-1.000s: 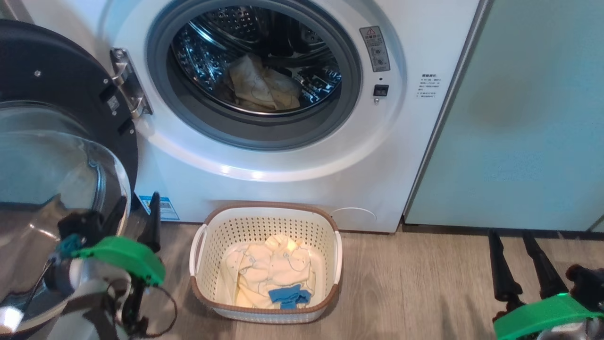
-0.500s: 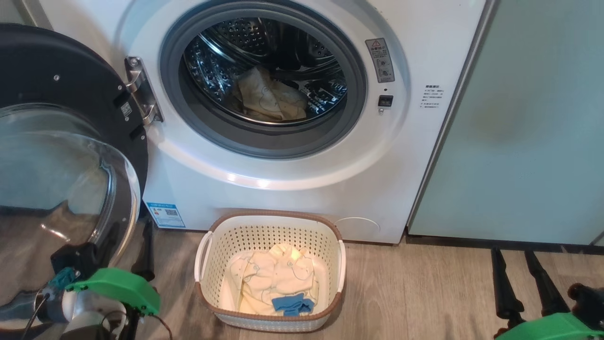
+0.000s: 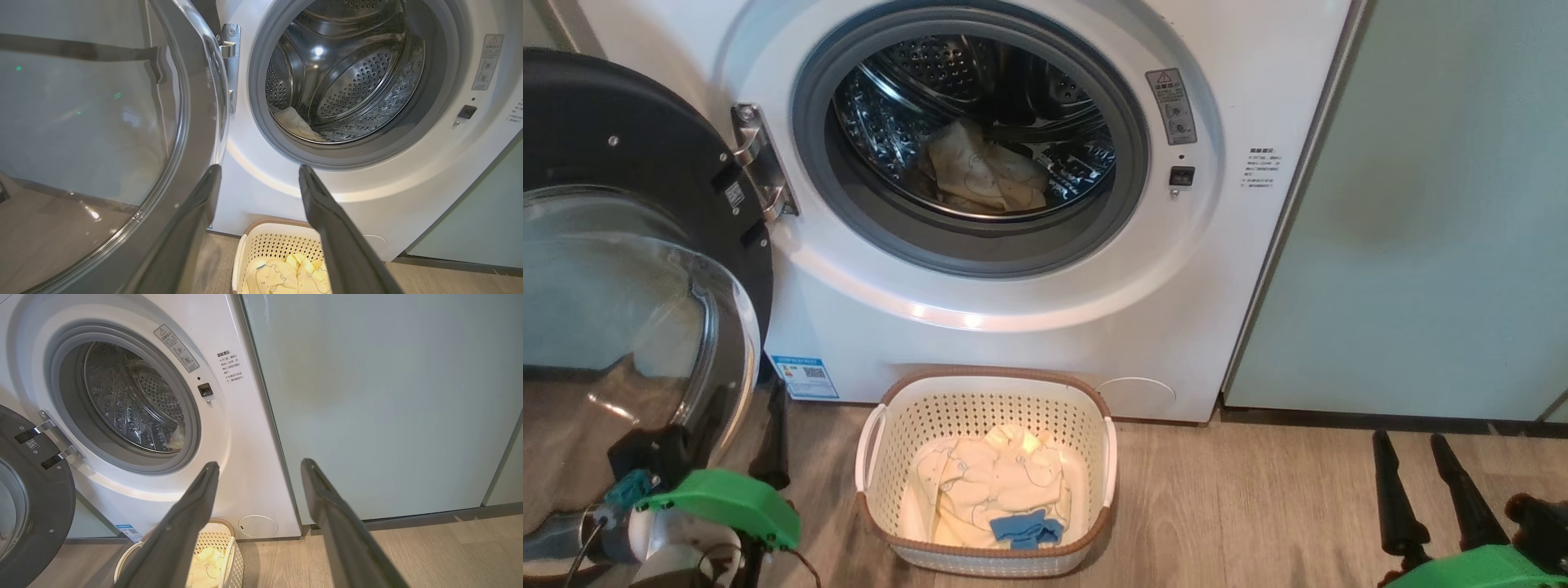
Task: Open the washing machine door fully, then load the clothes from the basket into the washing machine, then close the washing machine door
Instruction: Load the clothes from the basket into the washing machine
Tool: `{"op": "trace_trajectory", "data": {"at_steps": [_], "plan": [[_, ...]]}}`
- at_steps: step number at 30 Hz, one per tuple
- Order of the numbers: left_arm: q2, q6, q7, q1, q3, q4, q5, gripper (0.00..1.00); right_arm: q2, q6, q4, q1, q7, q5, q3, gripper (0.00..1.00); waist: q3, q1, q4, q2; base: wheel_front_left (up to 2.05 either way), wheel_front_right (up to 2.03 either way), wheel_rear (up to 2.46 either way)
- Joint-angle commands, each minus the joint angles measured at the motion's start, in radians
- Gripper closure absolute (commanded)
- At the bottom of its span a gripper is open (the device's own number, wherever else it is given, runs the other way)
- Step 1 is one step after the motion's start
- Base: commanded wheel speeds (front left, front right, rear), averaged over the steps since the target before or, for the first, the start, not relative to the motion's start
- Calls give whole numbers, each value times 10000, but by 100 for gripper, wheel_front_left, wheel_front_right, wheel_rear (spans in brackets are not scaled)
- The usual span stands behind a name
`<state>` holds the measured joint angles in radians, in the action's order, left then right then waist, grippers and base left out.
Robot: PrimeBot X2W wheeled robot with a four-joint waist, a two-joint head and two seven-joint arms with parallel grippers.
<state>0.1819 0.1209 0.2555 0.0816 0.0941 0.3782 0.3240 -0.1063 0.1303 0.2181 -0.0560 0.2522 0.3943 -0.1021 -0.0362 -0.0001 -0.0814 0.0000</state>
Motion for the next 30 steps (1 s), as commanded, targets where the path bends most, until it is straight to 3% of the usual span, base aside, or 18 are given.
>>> {"op": "trace_trajectory", "data": {"at_steps": [1,30], "plan": [[221,11,62,348,402,-316,-101,0,-114,4,-288,283,95,-78,-171,0,5,1,7,0,0,0,0],[83,58,63,206,229,-366,-181,0,-121,4,-294,336,95,-68,-162,0,38,1,0,0,0,0,0]]}}
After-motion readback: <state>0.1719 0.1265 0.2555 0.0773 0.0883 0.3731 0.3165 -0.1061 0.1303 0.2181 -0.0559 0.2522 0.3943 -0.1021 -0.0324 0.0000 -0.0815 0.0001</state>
